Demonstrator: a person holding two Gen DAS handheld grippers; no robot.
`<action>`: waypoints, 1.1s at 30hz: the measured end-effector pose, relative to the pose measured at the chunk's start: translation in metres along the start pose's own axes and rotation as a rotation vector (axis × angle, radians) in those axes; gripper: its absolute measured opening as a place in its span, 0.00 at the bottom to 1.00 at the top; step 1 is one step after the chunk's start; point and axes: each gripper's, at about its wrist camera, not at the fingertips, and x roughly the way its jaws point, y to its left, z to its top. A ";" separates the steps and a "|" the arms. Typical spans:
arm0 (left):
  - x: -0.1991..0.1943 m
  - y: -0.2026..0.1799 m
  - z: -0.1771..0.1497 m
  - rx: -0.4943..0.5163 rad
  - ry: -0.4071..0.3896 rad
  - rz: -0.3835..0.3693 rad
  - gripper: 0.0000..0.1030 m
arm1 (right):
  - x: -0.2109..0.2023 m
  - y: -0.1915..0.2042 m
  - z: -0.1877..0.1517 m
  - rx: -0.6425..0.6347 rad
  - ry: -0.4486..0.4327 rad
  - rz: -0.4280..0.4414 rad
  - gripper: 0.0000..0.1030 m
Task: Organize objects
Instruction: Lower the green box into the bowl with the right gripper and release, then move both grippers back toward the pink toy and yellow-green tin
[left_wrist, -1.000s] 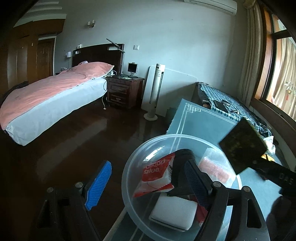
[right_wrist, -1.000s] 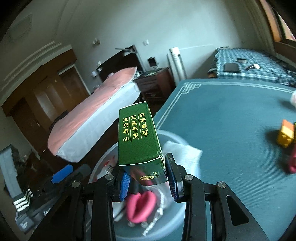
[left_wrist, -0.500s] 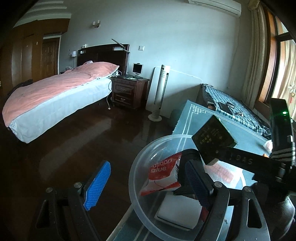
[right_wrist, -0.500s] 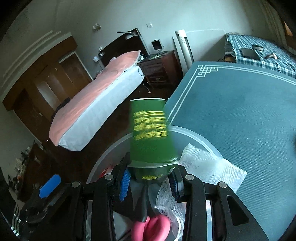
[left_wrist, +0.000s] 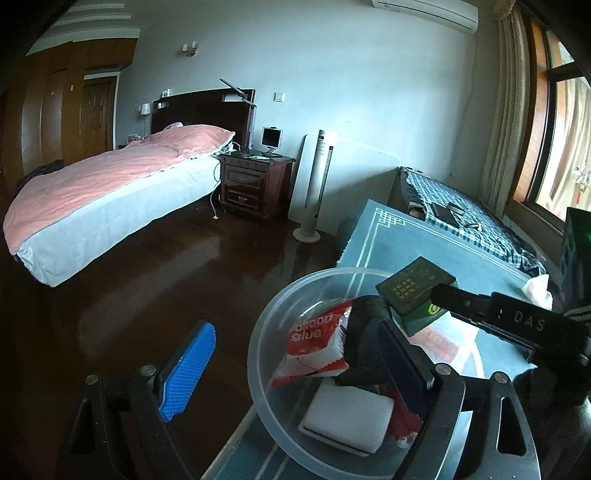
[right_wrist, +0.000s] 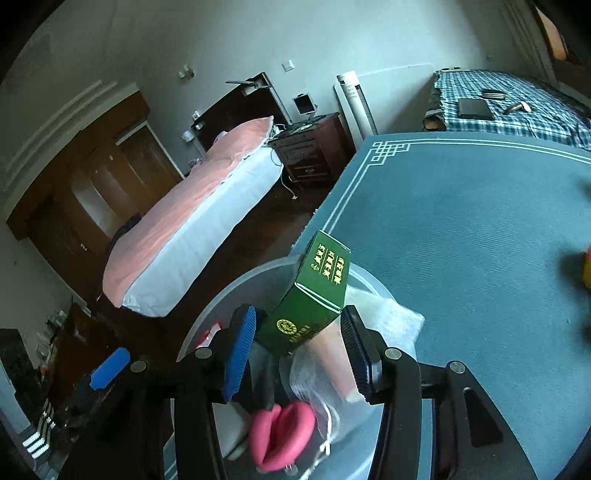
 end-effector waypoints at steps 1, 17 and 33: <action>-0.001 -0.002 0.000 0.003 0.000 -0.001 0.89 | -0.003 -0.001 -0.002 0.002 -0.001 0.001 0.49; -0.018 -0.033 -0.006 0.052 -0.002 -0.056 1.00 | -0.050 -0.019 -0.027 -0.025 -0.053 -0.070 0.49; -0.023 -0.087 -0.013 0.133 0.027 -0.117 1.00 | -0.096 -0.090 -0.052 0.073 -0.074 -0.228 0.49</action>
